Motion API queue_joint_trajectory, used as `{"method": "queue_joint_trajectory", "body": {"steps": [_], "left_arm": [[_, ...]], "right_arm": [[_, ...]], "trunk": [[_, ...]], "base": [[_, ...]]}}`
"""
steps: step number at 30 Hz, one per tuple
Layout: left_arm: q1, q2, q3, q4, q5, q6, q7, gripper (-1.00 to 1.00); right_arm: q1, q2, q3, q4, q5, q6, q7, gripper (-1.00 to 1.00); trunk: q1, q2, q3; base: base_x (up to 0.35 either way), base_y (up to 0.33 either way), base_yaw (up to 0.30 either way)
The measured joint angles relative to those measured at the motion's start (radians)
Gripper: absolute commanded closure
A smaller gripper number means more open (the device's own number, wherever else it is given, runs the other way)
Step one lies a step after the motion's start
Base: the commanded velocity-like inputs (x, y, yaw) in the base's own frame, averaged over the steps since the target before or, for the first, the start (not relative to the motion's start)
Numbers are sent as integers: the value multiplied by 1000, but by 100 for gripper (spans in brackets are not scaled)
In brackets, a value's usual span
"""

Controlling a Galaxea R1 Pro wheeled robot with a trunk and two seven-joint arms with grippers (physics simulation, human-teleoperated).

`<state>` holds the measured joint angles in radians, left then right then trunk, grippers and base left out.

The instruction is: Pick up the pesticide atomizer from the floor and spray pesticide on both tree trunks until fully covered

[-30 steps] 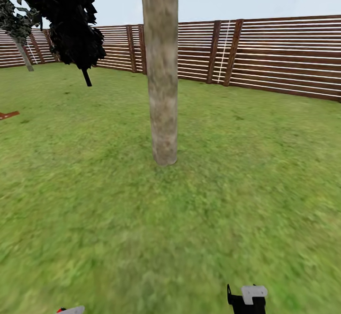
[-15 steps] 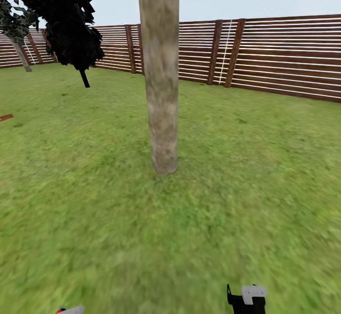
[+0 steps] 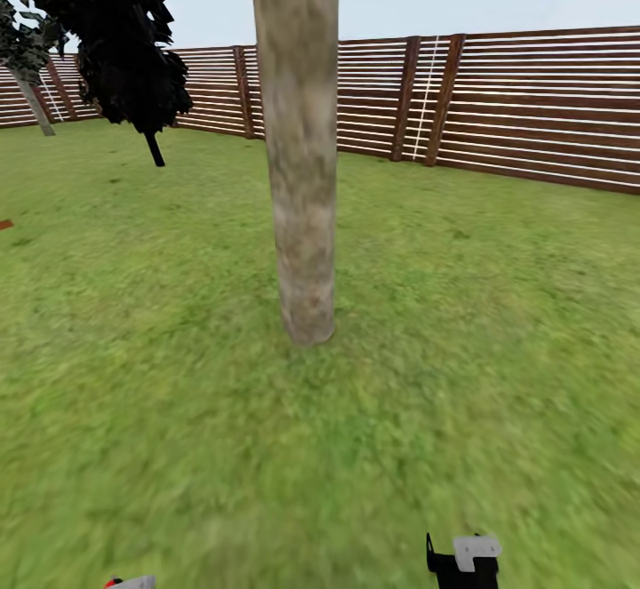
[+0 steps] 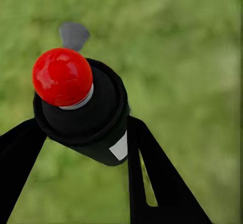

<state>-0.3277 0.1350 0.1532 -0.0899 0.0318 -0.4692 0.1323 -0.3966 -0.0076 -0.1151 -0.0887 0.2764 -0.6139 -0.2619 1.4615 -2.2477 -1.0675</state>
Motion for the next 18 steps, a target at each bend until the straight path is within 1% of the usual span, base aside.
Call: {"method": "queue_joint_trajectory", "body": {"steps": [10, 12, 14, 15, 16, 17, 18], "left_arm": [[0, 0, 1, 0, -1, 1, 1, 100], [0, 0, 1, 0, -1, 1, 0, 100], [0, -2, -2, 0, -7, -2, 0, 100], [-1, -5, -10, -2, -16, -3, -1, 100], [-4, -4, -27, -8, -29, -2, -7, 100], [-6, -1, -48, -10, -46, 0, -18, 100], [-10, 4, -85, -12, -77, 8, -58, 100]], "right_arm": [[0, 1, 1, 0, 0, 0, 0, -100], [0, 1, 1, -1, 0, 1, 0, -100], [0, 1, 1, -1, 0, 1, -1, -100], [0, 1, -3, -8, -1, 5, 1, -100], [-1, 0, -1, -12, 3, 8, 3, -100], [-1, 0, 4, -17, 13, 15, 6, -100], [-1, -3, 25, -31, 41, 32, 22, -100]], "trunk": [[0, 0, 0], [0, 0, 0], [0, 0, 0], [1, 0, 0], [1, 0, 0], [1, 0, 0], [1, 0, 0]], "base": [[338, 12, 0], [217, 68, 0], [51, 16, 0], [7, 2, 0], [5, 1, 0], [3, 1, 0], [1, 0, 0]]}}
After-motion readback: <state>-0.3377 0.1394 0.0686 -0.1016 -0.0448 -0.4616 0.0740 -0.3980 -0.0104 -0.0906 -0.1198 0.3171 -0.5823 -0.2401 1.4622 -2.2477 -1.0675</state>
